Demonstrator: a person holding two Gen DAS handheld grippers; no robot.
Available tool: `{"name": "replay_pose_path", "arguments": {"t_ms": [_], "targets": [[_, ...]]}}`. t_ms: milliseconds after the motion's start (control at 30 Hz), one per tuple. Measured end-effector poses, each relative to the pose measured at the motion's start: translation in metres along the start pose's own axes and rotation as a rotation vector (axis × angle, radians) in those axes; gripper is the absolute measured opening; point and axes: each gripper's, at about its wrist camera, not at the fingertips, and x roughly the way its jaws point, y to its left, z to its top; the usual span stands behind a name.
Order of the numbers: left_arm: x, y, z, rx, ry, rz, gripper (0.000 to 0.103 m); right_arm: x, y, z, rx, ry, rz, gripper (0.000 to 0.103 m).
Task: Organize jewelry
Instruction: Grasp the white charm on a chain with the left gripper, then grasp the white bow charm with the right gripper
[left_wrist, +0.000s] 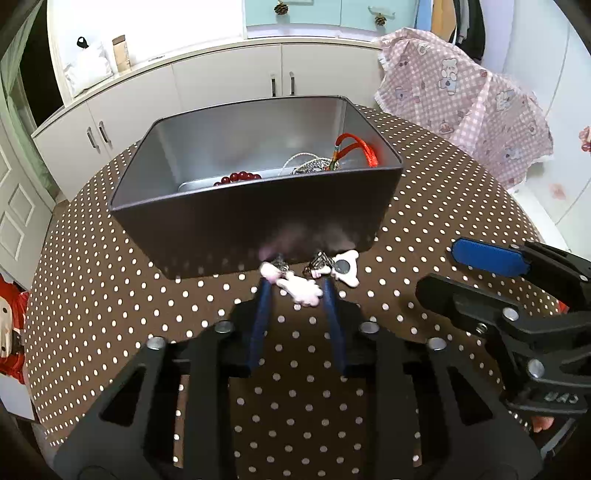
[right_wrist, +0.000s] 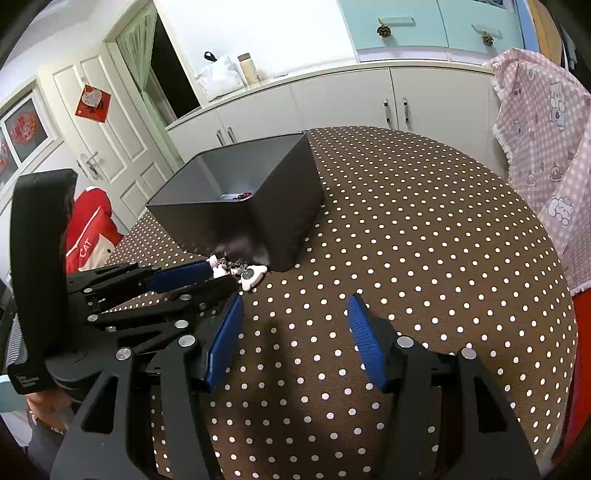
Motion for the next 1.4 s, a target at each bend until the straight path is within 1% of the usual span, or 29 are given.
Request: {"name": "replay_pose_path", "arguments": {"t_ms": [233, 433, 633, 733, 800, 867, 933, 967, 1000, 1167, 1400], "targets": [[-0.01, 0.014, -0.009, -0.03, -0.014, -0.011, 0.02, 0.011, 0.017, 0.002, -0.04, 0.032, -0.024, 0.055], [-0.028, 0.032, -0.015, -0.064, -0.053, -0.019, 0.019, 0.03, 0.04, 0.008, -0.105, 0.073, -0.063, 0.055], [-0.04, 0.05, -0.022, -0.096, -0.078, -0.024, 0.019, 0.048, 0.055, 0.014, -0.148, 0.086, -0.168, 0.055], [-0.042, 0.053, -0.023, -0.098, -0.084, -0.027, 0.019, 0.053, 0.06, 0.014, -0.168, 0.082, -0.23, 0.048], [-0.042, 0.054, -0.023, -0.102, -0.085, -0.034, 0.019, 0.054, 0.061, 0.014, -0.169, 0.08, -0.24, 0.039], [-0.042, 0.056, -0.022, -0.106, -0.086, -0.039, 0.019, 0.055, 0.06, 0.014, -0.173, 0.079, -0.253, 0.038], [-0.042, 0.055, -0.022, -0.106, -0.085, -0.044, 0.019, 0.054, 0.059, 0.013, -0.176, 0.077, -0.263, 0.033], [-0.042, 0.055, -0.023, -0.102, -0.085, -0.046, 0.019, 0.053, 0.058, 0.013, -0.177, 0.075, -0.266, 0.025], [-0.042, 0.055, -0.023, -0.1, -0.086, -0.047, 0.019, 0.052, 0.057, 0.013, -0.174, 0.074, -0.255, 0.02], [-0.045, 0.054, -0.024, -0.096, -0.09, -0.052, 0.019, 0.047, 0.059, 0.009, -0.176, 0.072, -0.249, 0.02], [-0.053, 0.052, -0.018, -0.104, -0.109, -0.086, 0.019, 0.029, 0.051, 0.008, -0.145, 0.052, -0.194, 0.02]]}}
